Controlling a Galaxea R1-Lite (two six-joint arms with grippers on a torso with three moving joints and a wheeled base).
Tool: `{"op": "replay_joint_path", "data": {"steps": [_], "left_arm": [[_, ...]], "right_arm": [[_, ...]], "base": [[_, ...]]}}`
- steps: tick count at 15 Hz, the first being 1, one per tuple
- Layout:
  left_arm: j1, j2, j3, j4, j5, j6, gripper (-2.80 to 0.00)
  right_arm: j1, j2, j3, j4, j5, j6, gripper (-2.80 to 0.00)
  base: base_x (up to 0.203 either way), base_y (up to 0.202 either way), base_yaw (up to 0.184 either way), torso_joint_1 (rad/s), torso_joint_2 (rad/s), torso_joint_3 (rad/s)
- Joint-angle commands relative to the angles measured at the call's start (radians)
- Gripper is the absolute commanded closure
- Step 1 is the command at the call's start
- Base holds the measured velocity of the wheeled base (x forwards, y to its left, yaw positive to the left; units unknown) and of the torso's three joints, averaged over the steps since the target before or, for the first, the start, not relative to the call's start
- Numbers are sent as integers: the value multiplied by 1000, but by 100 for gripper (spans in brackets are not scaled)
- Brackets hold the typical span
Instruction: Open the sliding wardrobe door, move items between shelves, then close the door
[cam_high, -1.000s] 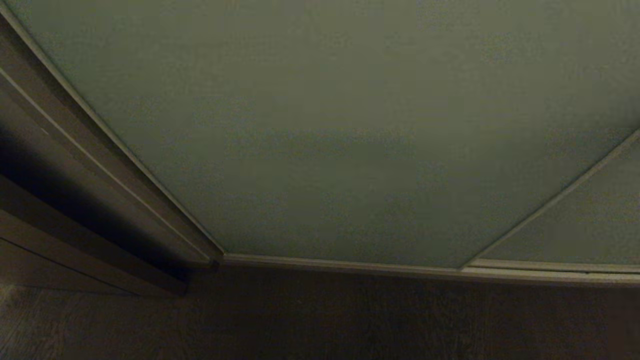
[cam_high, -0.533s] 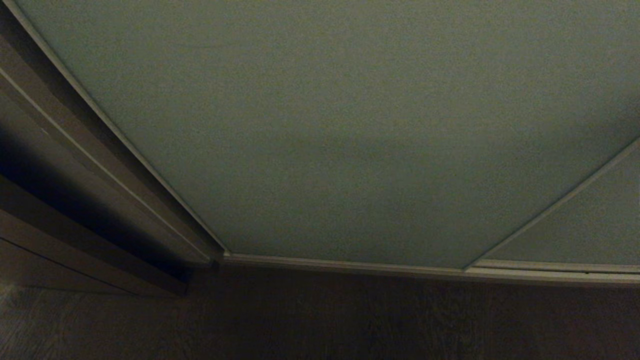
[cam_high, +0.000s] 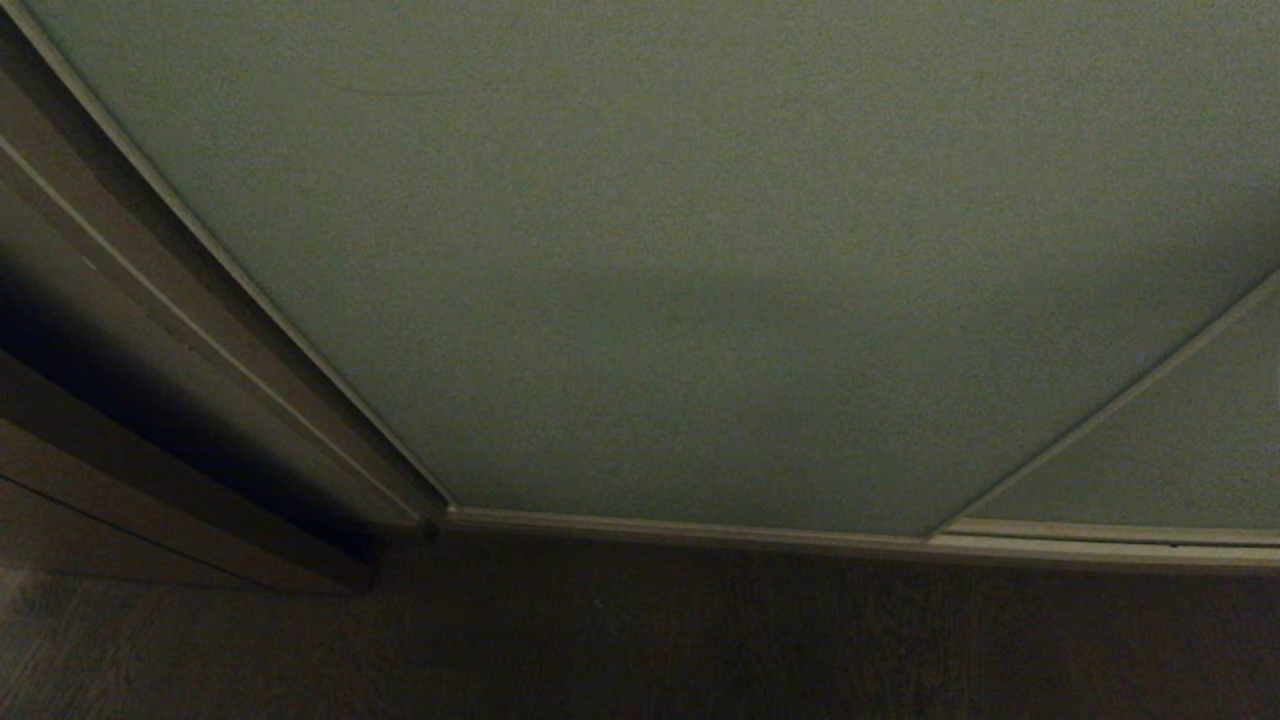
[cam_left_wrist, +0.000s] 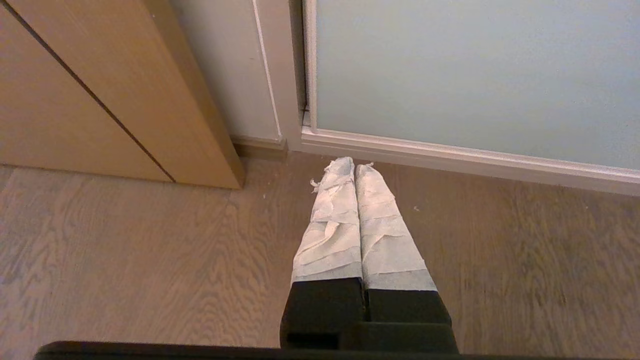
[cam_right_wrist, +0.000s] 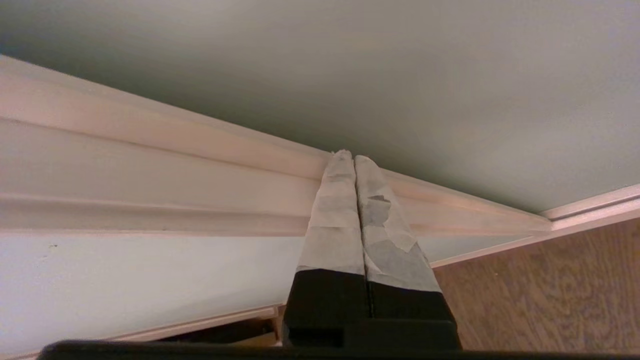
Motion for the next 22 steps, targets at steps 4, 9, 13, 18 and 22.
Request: {"op": "replay_joint_path", "data": {"steps": [4, 9, 13, 18, 22], "left_arm": [[0, 0, 0, 0, 1, 0, 0], [0, 0, 0, 0, 1, 0, 0], [0, 0, 0, 0, 1, 0, 0], [0, 0, 0, 0, 1, 0, 0], [0, 0, 0, 0, 1, 0, 0]], "right_arm": [[1, -36, 124, -24, 5, -48, 0], [-6, -113, 333, -38, -3, -356, 0], [-15, -194, 522, -121, -113, -516, 0], [313, -463, 813, -224, -404, -703, 0], [468, -780, 1060, -271, -524, -750, 0]], "base": [[0, 0, 0, 0, 0, 0], [0, 0, 0, 0, 0, 0], [0, 0, 0, 0, 0, 0], [0, 0, 0, 0, 0, 0], [0, 0, 0, 0, 0, 0]]}}
